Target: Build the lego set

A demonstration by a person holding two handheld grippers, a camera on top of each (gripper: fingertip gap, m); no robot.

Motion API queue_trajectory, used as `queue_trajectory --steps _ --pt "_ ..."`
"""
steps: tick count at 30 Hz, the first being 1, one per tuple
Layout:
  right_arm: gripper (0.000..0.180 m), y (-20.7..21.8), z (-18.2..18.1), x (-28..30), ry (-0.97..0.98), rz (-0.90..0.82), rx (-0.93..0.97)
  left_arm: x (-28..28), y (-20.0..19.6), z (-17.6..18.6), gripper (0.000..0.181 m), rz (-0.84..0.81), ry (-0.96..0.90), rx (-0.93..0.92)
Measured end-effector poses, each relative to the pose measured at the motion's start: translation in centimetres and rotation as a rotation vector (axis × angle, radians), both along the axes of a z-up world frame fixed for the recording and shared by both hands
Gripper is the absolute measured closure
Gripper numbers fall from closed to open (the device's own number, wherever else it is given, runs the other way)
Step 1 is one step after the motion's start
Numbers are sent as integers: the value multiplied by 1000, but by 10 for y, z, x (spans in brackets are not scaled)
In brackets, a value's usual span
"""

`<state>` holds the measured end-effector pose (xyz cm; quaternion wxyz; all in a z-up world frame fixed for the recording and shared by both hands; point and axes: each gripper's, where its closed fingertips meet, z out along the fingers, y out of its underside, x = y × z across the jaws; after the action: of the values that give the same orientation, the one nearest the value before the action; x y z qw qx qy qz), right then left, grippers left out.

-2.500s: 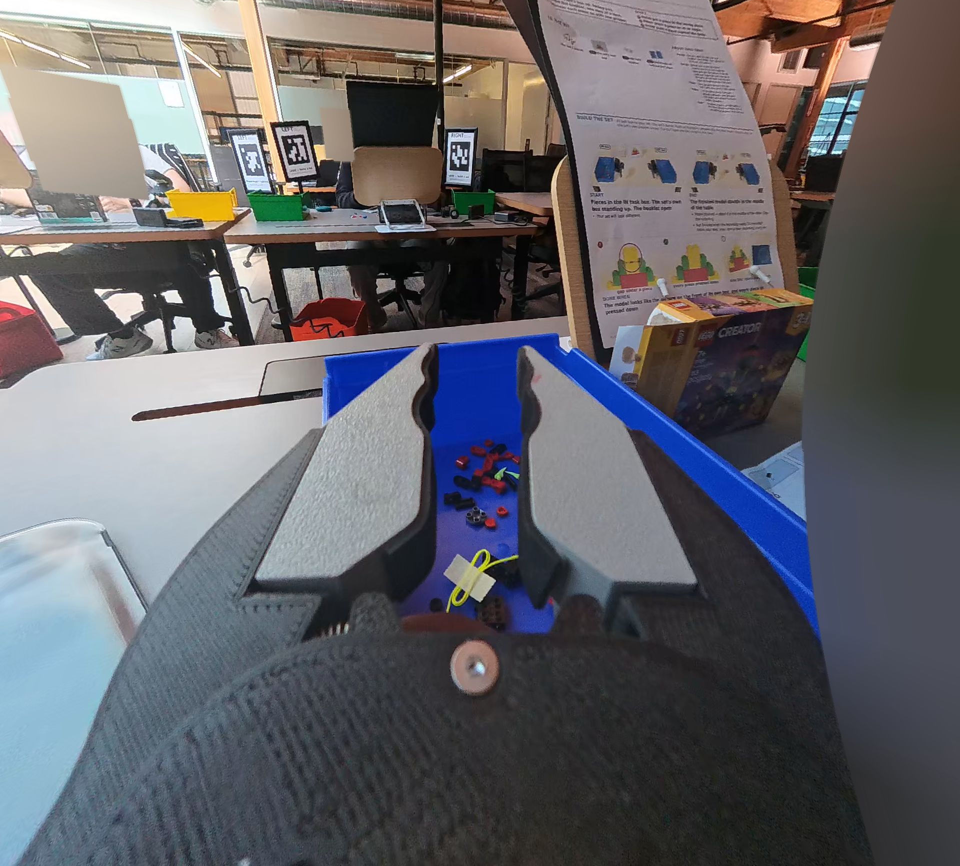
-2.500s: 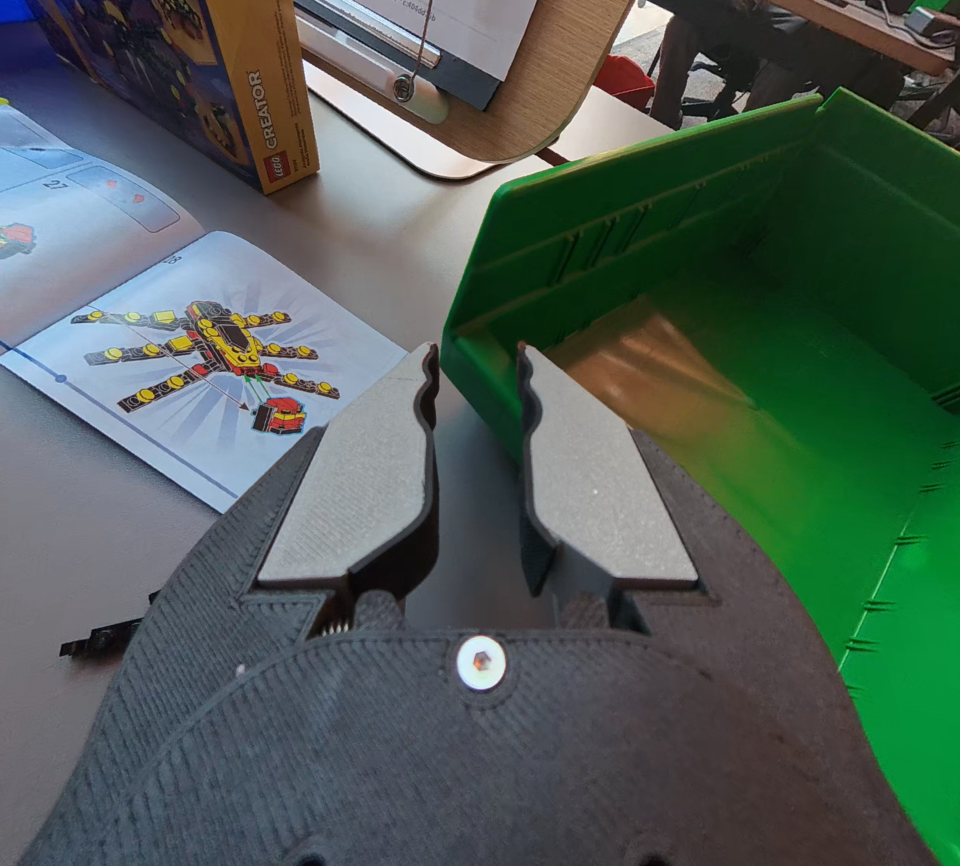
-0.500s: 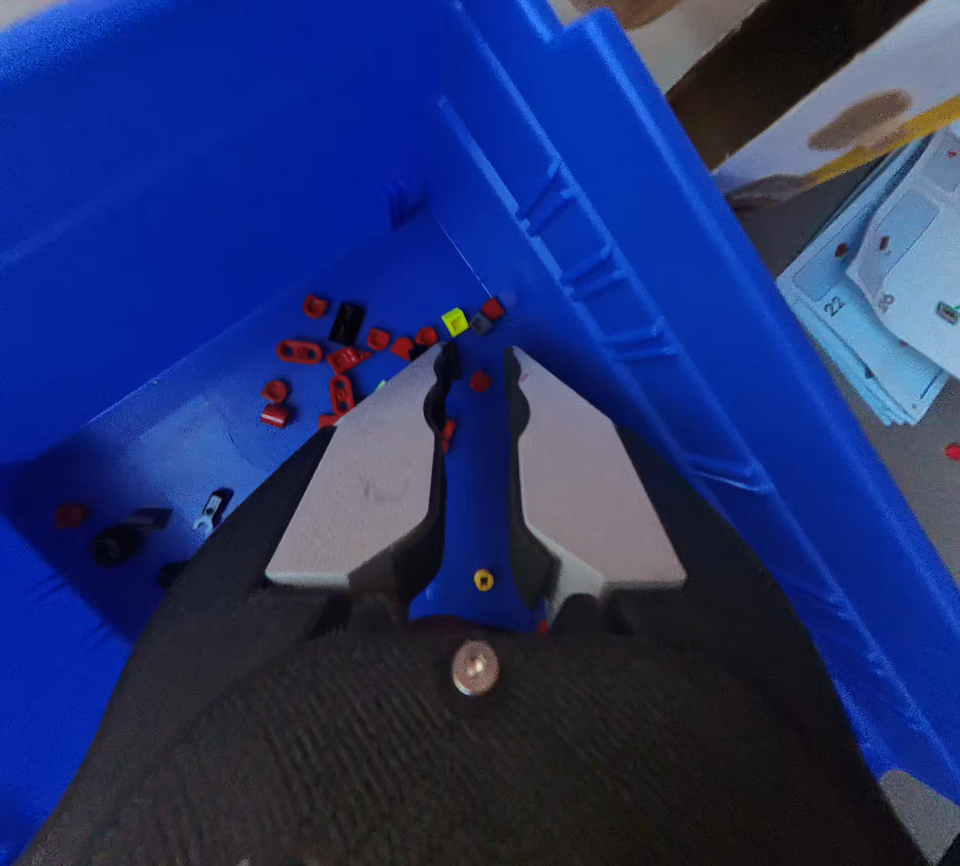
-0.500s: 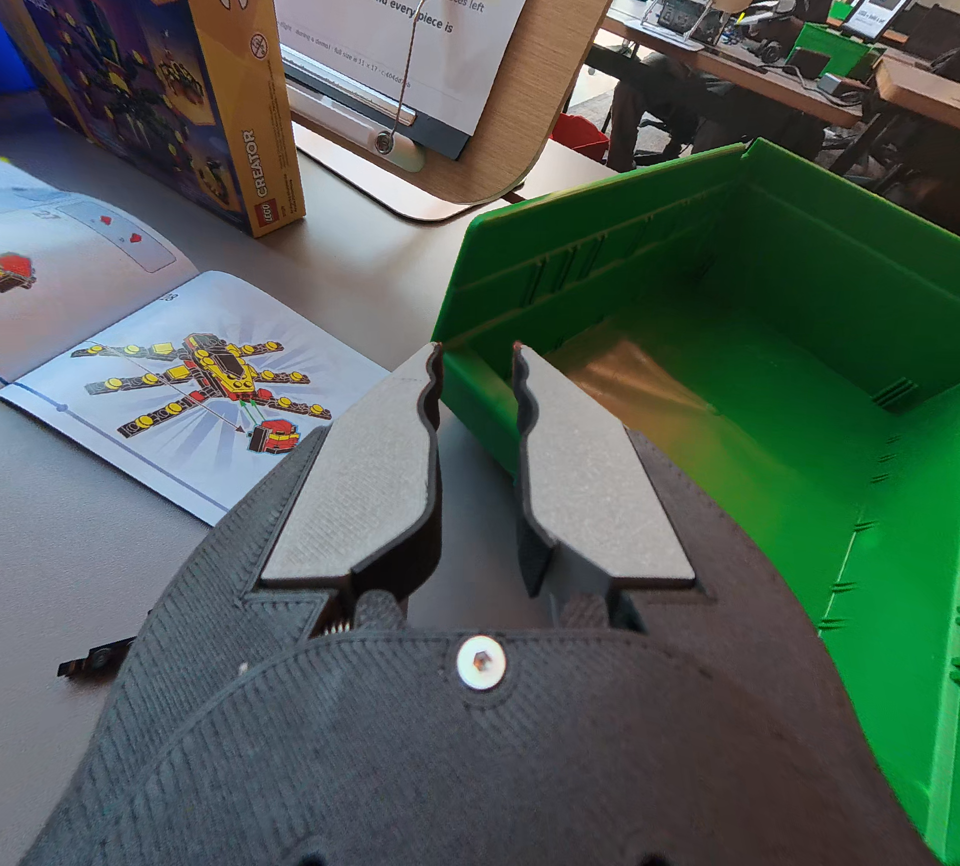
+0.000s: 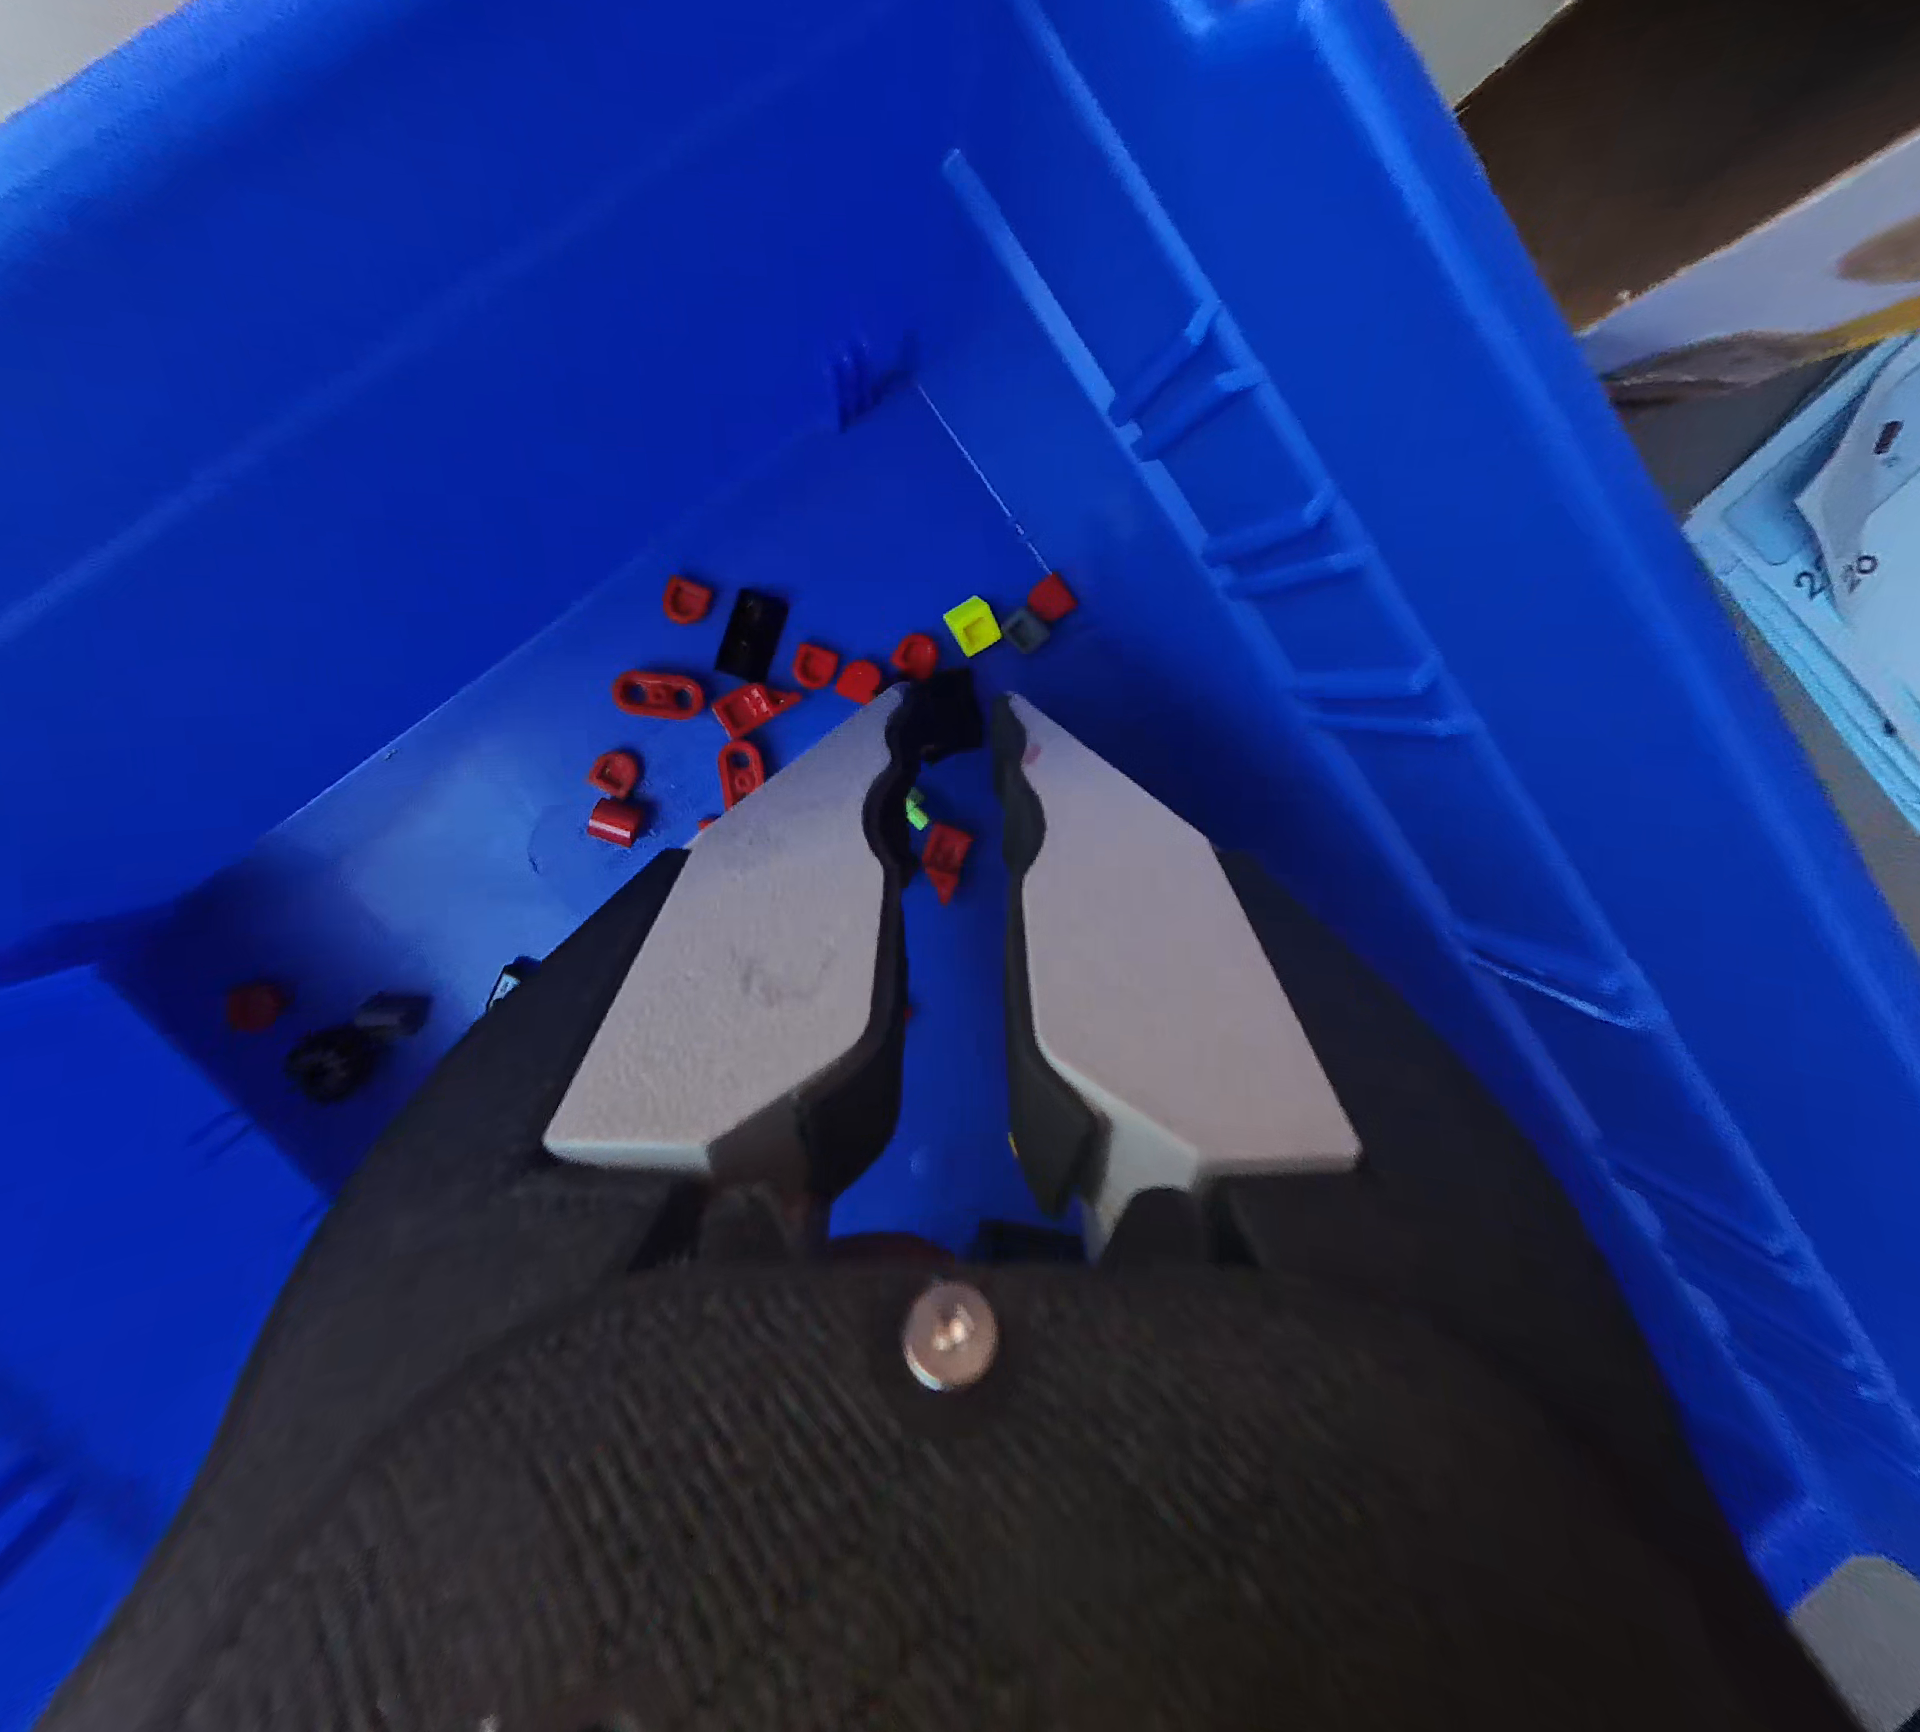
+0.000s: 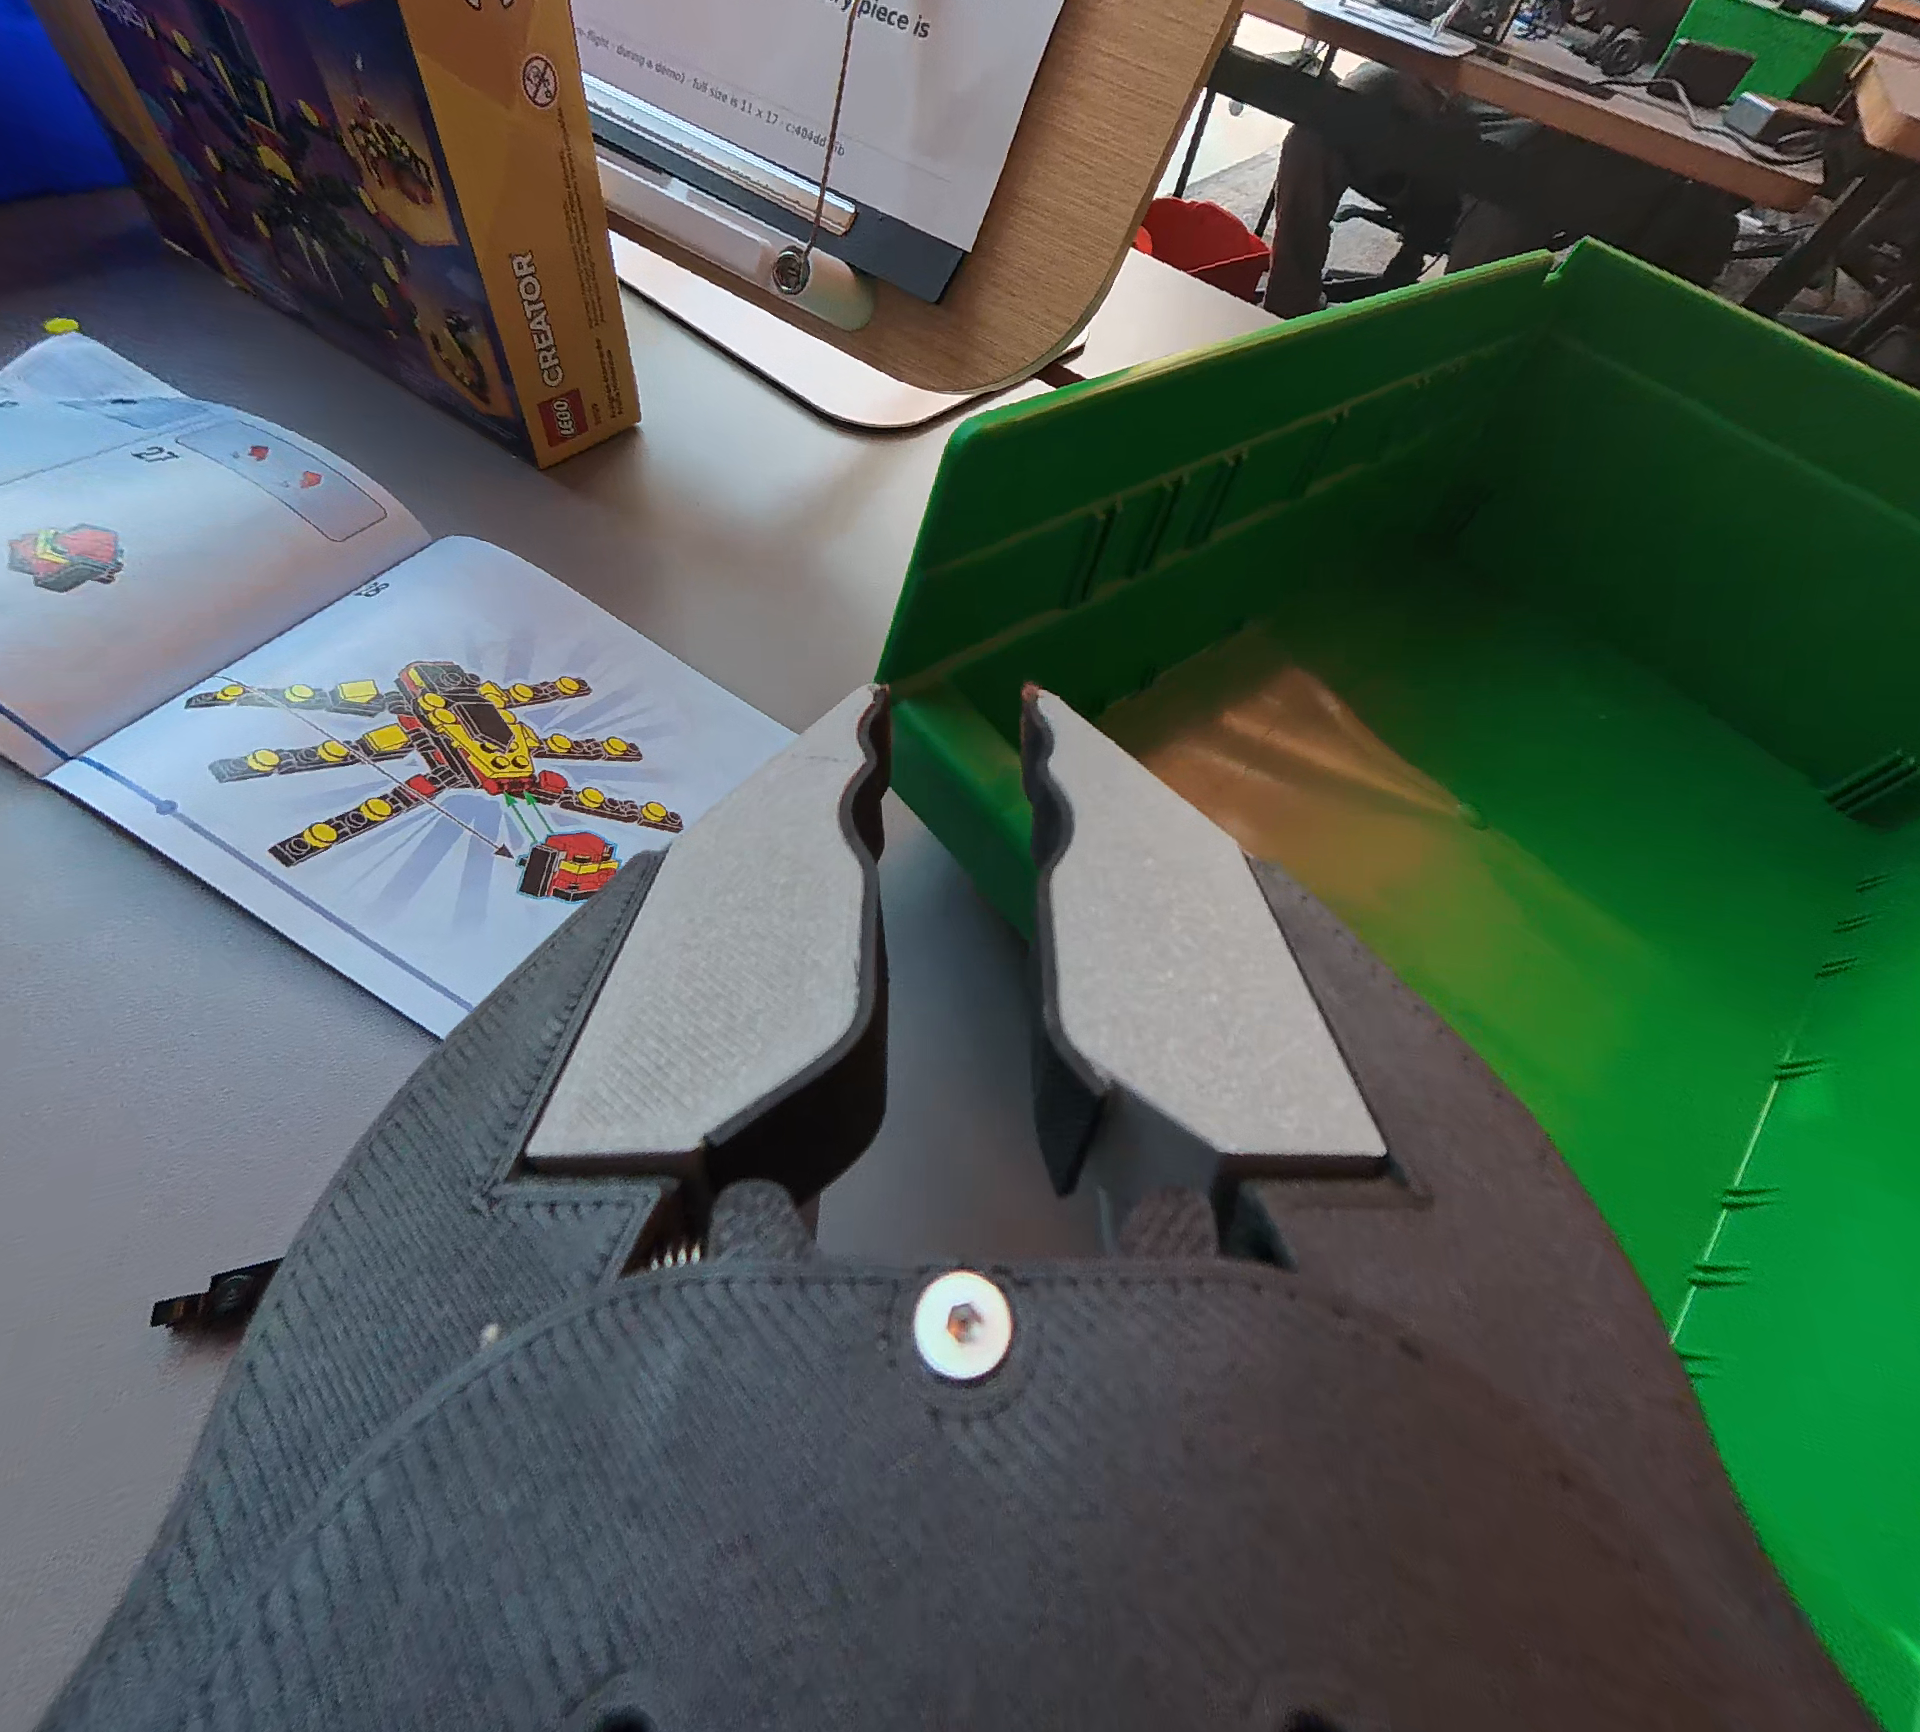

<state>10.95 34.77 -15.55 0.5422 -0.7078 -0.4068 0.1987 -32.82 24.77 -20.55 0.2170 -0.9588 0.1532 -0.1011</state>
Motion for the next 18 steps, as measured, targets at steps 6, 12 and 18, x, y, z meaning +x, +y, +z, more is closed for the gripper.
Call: queue_trajectory --steps 6,12,18 --pt "159 0 0 0 -2 1 6 1 0 0 169 -6 10 2" --pt "160 -1 0 0 -8 -1 16 -24 7 13 175 44 142 74" --pt "160 -1 0 0 -10 -1 15 7 4 15 174 -11 -68 47"
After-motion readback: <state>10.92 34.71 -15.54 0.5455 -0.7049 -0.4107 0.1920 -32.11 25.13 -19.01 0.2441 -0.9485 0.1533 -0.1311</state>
